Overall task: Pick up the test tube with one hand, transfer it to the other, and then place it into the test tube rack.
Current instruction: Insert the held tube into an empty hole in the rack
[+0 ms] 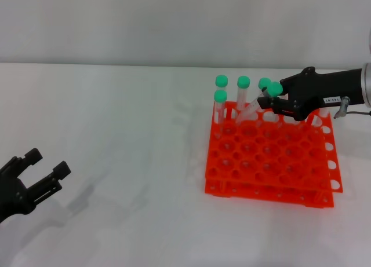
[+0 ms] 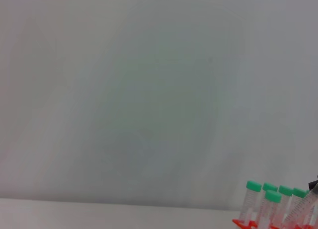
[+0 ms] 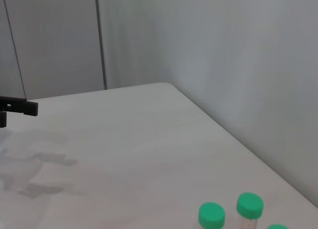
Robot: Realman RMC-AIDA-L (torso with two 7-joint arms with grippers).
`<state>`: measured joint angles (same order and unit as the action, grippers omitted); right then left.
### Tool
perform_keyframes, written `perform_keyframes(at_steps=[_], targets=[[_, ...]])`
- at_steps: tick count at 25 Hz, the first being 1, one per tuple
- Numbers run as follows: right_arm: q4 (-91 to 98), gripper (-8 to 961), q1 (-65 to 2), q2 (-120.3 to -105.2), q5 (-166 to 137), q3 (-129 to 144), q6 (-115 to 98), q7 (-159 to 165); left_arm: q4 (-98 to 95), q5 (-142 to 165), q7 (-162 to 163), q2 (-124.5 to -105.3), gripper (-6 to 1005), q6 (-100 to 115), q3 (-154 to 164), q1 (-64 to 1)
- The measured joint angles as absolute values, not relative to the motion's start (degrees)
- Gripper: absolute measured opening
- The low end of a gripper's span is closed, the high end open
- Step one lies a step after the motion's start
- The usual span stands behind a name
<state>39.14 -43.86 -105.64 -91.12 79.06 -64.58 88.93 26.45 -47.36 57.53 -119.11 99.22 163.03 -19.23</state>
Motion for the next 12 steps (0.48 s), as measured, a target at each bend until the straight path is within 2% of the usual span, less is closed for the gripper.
perform_keyframes(at_steps=[12], targets=[[39.11,201,-44.94,-105.99,-93.87,79.00,-64.07,89.79,26.45,-47.34,57.57,-119.09,884,99.47,163.03,-19.64]])
